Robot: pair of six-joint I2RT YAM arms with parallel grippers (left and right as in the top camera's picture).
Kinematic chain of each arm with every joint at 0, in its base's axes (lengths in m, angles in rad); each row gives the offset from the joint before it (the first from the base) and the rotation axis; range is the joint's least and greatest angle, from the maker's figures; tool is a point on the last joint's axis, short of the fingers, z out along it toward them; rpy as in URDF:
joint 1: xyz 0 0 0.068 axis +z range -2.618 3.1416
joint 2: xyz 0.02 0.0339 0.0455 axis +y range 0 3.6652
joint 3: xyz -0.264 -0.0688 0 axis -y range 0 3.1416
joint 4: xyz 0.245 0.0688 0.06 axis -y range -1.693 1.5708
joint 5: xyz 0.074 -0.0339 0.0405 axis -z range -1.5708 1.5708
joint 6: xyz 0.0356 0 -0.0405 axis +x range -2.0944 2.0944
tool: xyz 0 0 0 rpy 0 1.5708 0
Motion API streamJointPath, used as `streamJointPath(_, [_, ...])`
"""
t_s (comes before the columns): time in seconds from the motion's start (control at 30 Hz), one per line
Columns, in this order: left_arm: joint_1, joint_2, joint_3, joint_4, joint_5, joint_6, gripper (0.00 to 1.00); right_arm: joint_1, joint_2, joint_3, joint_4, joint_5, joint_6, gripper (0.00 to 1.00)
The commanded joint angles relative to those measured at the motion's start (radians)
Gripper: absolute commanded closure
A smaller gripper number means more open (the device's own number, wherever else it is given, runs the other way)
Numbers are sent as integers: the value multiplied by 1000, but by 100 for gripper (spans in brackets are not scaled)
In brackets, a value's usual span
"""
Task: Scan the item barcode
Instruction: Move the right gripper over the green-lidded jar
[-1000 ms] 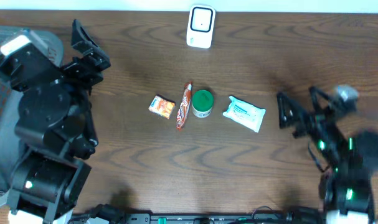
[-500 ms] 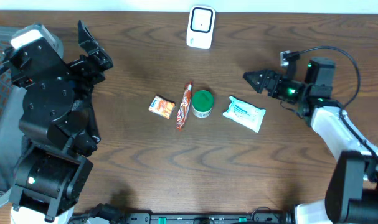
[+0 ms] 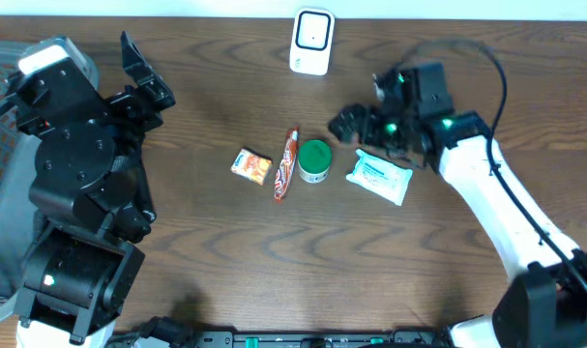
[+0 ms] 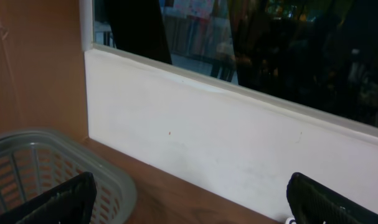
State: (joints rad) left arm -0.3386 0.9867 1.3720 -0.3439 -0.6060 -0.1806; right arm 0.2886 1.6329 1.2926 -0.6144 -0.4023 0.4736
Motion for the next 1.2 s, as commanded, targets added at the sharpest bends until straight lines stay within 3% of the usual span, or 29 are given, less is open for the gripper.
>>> streamJointPath(0.0, [3, -3, 8, 2, -16, 31, 2, 64, -3, 256, -188, 313, 27, 1])
streamJointPath(0.13, [3, -4, 8, 8, -16, 31, 2, 65, 58, 436, -375, 360, 71, 1])
streamJointPath(0.3, [3, -5, 8, 12, -16, 31, 2, 77, 105, 475, -548, 332, -93, 1])
streamJointPath(0.5, [3, -5, 8, 13, -16, 31, 2, 106, 112, 466, -496, 314, -119, 1])
streamJointPath(0.73, [2, -1, 8, 13, -16, 31, 2, 125, 183, 557, -530, 326, -32, 1])
streamJointPath(1.0, [3, -1, 8, 13, -16, 31, 2, 132, 455, 919, -811, 343, -66, 1])
streamJointPath(1.17, [2, -1, 8, 13, -16, 31, 2, 198, 550, 977, -869, 352, -131, 1])
